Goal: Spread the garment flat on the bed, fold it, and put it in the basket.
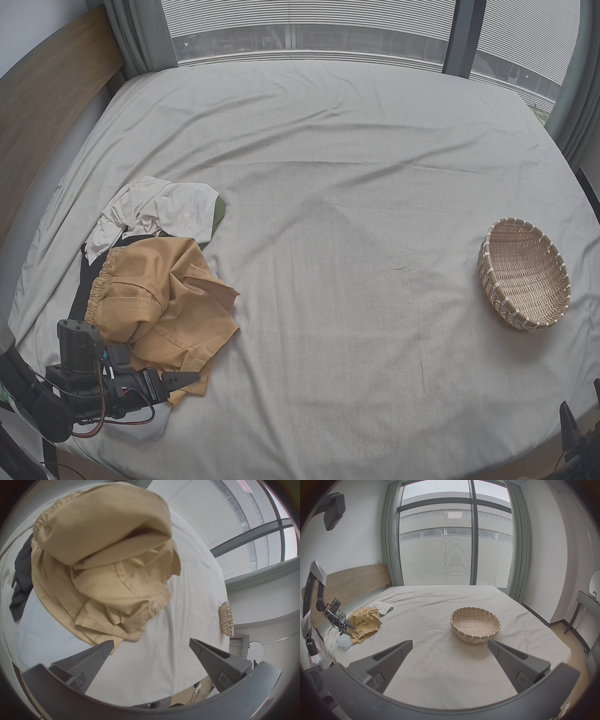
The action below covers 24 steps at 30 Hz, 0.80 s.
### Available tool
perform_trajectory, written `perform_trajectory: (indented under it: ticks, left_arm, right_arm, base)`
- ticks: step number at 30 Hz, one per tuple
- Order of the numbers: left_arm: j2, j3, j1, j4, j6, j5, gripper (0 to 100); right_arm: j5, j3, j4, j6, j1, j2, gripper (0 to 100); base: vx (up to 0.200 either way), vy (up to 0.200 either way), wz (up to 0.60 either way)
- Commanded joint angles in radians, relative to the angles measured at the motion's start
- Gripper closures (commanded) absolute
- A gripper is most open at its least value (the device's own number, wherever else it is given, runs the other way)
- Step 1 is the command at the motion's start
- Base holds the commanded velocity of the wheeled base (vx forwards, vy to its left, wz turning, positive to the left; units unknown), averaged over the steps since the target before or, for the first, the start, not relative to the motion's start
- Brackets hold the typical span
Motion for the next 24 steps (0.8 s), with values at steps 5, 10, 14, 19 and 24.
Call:
perform_trajectory:
  ticks: [5, 10, 14, 19, 24]
  left_arm:
    - [0.157, 0.032, 0.003, -0.107, 0.002, 0.007, 0]
    - [0.220, 0.038, 0.026, -0.176, 0.005, 0.007, 0]
    - [0.278, 0.060, 0.043, -0.262, 0.005, 0.006, 0]
    - [0.361, 0.064, 0.049, -0.433, -0.001, 0.007, 0]
    - [0.398, 0.067, 0.026, -0.570, -0.053, 0.018, 0]
  right_arm:
    - [0.001, 0.018, 0.000, 0.001, 0.000, -0.005, 0]
    - [0.001, 0.018, 0.000, 0.001, 0.000, -0.005, 0]
    - [0.001, 0.018, 0.000, 0.001, 0.000, -0.005, 0]
    - [0.001, 0.018, 0.000, 0.001, 0.000, -0.005, 0]
    - [0.001, 0.018, 0.000, 0.001, 0.000, -0.005, 0]
  base:
    - [0.000, 0.000, 0.00]
    - [0.000, 0.000, 0.00]
    - [0.000, 0.000, 0.00]
    - [0.000, 0.000, 0.00]
    - [0.000, 0.000, 0.00]
